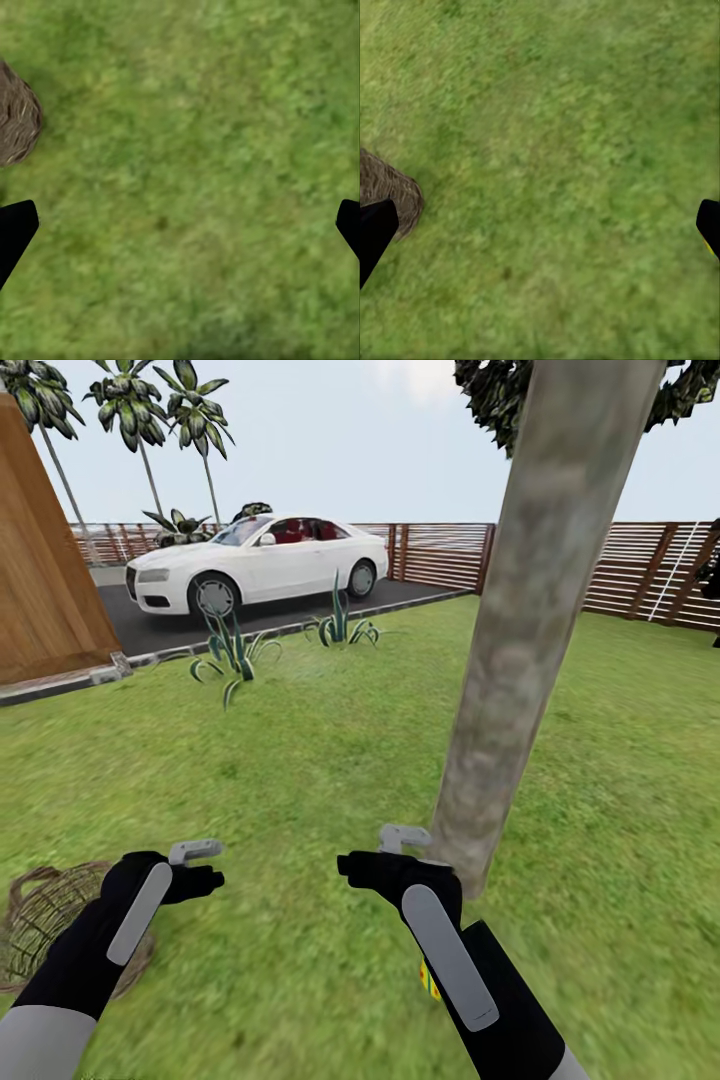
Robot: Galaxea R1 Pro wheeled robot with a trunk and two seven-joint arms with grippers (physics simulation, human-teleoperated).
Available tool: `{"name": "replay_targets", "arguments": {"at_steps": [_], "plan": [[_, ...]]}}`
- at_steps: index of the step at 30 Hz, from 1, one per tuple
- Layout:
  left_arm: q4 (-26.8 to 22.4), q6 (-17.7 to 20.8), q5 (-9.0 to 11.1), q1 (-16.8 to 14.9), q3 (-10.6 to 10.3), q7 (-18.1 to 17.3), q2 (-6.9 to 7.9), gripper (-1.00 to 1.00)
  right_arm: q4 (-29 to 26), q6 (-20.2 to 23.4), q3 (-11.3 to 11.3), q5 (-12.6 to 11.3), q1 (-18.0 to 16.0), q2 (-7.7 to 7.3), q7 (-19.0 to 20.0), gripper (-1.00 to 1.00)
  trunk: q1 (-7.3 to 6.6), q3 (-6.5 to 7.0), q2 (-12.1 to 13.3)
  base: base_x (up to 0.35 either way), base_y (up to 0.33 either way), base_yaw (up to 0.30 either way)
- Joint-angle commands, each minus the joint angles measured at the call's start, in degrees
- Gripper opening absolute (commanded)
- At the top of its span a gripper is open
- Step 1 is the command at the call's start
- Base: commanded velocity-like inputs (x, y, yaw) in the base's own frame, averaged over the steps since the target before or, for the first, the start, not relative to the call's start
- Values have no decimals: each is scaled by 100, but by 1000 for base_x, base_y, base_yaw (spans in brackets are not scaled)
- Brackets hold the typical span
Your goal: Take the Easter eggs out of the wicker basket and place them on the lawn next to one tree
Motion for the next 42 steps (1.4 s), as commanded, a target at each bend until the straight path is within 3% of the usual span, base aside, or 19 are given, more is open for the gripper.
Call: {"name": "replay_targets", "arguments": {"at_steps": [1, 13, 30, 42], "plan": [[-9, 12, 58, -5, -14, 60, 5, 100, -6, 14, 3, -52, -5, 0, -59, 100, -22, 21, 38, 0, 0, 139], [-117, 12, 57, -2, -10, 60, 12, 100, -7, 7, 4, -52, -5, 5, -56, 100, -286, 334, 519, 0, 0, 139], [-782, 12, 58, 9, -6, 61, 14, 100, -6, 6, 4, -52, -5, 1, -56, 100, -659, 778, 1201, 0, 0, 139], [-839, 12, 58, 6, 2, 69, 22, 100, -9, 6, 4, -52, -5, 5, -56, 100, -923, 1077, 1682, 0, 0, 120]]}}
